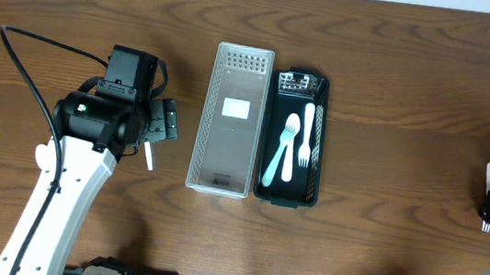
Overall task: Pack container
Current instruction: 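Grasp the last white fork with the right gripper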
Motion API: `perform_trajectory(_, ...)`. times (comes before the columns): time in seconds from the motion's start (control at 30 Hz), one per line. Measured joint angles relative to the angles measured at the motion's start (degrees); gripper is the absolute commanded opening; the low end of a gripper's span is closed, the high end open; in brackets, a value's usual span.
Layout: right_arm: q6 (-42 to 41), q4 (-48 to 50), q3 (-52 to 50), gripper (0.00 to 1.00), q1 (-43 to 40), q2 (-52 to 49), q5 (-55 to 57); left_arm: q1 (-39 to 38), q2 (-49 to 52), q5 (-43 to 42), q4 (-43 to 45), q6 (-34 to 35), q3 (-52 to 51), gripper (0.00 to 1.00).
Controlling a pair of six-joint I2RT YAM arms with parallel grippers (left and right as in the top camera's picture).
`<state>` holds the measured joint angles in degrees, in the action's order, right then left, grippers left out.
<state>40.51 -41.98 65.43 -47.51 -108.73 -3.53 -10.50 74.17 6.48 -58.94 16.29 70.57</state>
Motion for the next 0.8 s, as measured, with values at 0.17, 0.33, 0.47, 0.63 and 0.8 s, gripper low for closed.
perform_trajectory(0.17, -0.57, 0.0, 0.04, 0.25, -0.02, 0.0, 0.11, 0.0, 0.0, 0.0, 0.0, 0.02, 0.0, 0.92)
perform_trajectory(0.33, -1.07, -0.04, 0.09, 0.24, 0.0, 0.0, 0.11, 0.0, 0.0, 0.0, -0.04, 0.02, 0.0, 0.92)
perform_trajectory(0.47, -2.89, 0.74, 0.09, 0.15, 0.0, 0.0, 0.15, 0.0, 0.0, 0.0, -0.04, 0.02, 0.0, 0.92)
perform_trajectory(0.63, -8.37, 2.95, 0.07, 0.15, 0.0, -0.09, 0.11, 0.0, 0.0, 0.0, -0.04, 0.02, 0.0, 0.91)
perform_trajectory(0.8, -16.06, 3.5, 0.09, 0.03, 0.31, -0.11, 0.31, 0.0, 0.0, 0.0, -0.07, 0.02, 0.0, 0.92)
